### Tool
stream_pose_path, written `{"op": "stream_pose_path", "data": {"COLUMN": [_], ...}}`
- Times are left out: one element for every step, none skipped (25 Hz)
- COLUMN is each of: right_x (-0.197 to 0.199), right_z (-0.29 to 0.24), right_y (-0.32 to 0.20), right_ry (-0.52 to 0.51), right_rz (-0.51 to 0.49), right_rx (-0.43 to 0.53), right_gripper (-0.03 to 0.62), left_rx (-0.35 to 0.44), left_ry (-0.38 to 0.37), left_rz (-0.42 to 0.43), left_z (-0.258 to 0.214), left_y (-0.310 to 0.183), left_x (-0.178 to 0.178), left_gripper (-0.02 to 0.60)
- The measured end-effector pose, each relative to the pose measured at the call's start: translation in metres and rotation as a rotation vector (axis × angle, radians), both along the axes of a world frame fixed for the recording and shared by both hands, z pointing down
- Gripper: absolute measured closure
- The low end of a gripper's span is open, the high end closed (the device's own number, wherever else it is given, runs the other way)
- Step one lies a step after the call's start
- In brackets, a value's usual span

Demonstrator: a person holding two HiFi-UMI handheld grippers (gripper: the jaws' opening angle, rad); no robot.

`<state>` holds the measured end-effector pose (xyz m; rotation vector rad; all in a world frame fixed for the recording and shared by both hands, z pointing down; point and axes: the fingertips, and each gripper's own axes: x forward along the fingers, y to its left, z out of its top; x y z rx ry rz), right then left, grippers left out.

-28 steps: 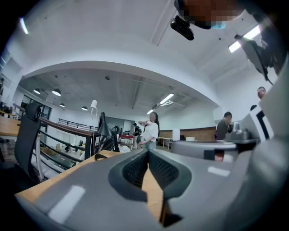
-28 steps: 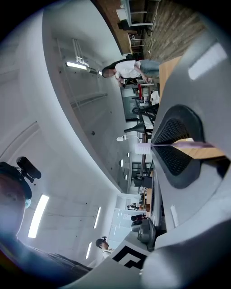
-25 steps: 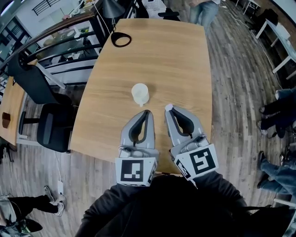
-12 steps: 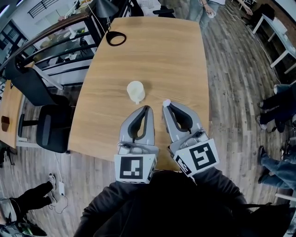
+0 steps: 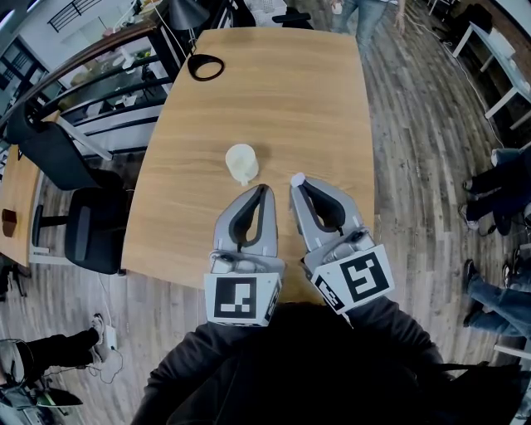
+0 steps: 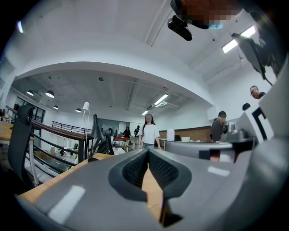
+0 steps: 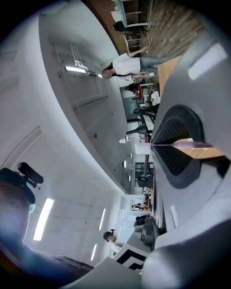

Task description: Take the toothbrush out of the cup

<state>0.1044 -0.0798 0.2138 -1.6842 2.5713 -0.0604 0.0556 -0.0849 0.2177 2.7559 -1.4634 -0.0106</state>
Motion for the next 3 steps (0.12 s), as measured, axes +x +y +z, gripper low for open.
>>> {"op": "stream_pose_path", "data": {"right_x": [-0.0001,-0.0002,-0.0002], "right_z": [-0.0003,-0.0006,-0.0008], "right_y": [-0.0001,-0.0002,-0.0003], "right_ry": [0.0,0.001,0.001], "right_rz": [0.0,0.0,0.001], "right_rx": [0.0,0.0,0.001], "right_gripper": [0.585,0.585,0.585], "left_rx": [-0.002,-0.006,-0.009], "left_ry": [0.0,0.0,0.0], "left_rz": [0.001,0.003,0.004], "left_z": [-0.0002,-0.0001,0.0], "left_y": [0.0,0.0001,0.0002], "left_x": [0.0001,0.0002,0.0003], "left_gripper": [0.574,0.574,0.574]}}
